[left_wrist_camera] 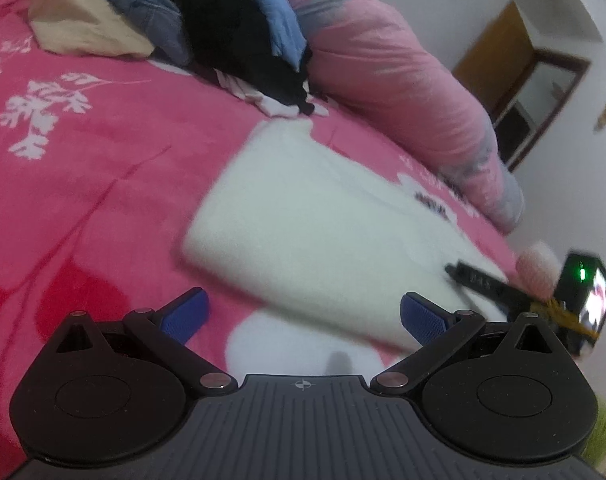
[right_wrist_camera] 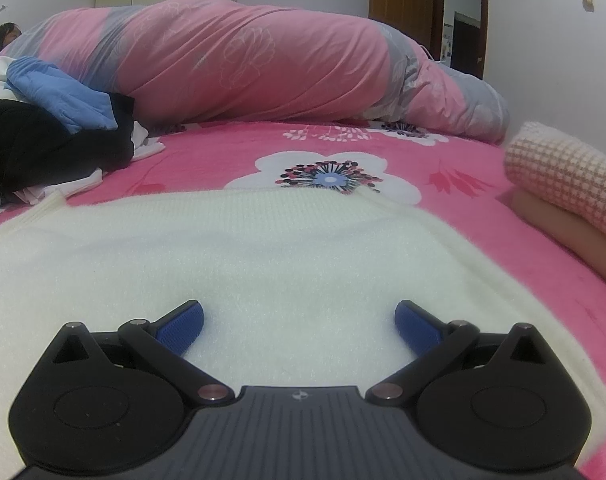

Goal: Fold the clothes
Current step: 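Lower the left gripper onto the cream sweater's edge and close on it, then lift the sweater edge with the left gripper, fold it over, release, then grasp the folded sweater edge with the right gripper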

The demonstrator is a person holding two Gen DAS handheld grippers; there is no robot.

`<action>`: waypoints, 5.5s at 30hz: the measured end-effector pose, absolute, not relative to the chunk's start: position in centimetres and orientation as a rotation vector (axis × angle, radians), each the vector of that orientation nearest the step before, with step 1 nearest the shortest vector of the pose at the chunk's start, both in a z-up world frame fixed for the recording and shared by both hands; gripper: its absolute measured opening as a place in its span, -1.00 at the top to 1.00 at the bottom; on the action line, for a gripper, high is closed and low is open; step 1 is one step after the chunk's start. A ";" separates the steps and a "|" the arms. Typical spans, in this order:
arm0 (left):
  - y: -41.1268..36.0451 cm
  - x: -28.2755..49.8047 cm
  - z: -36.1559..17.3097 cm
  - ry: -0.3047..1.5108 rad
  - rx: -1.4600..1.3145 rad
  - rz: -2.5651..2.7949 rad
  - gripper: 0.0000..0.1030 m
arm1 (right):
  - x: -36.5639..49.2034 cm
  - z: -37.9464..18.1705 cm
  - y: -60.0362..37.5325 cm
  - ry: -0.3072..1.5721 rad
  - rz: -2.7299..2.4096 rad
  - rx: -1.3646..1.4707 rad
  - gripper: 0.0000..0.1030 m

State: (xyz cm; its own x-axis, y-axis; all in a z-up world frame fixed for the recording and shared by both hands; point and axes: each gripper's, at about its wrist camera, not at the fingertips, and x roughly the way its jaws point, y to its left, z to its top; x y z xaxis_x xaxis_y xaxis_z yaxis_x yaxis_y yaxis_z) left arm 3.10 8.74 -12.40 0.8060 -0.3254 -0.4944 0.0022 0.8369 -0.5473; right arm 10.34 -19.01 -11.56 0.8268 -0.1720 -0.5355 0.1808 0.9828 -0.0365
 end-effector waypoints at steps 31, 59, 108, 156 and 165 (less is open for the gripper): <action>15.6 13.0 -12.6 0.773 -0.658 -0.557 -0.99 | 10.1 -11.6 -18.9 0.545 -0.190 0.016 -1.00; 16.0 20.4 -15.1 0.908 -0.794 -0.624 0.25 | 9.9 -11.7 -18.9 0.528 -0.192 0.020 -1.00; -12.3 17.6 -2.0 1.052 -0.359 -0.399 0.37 | 3.6 -10.5 -25.3 0.365 -0.145 0.311 -1.00; -1.0 5.6 -4.7 0.617 -0.210 -0.647 -0.39 | 1.1 -8.1 -28.7 0.474 -0.108 0.260 -1.00; -5.1 3.8 -5.5 0.449 0.061 -0.675 -0.48 | 0.9 -5.7 -35.1 0.446 0.095 0.782 -0.94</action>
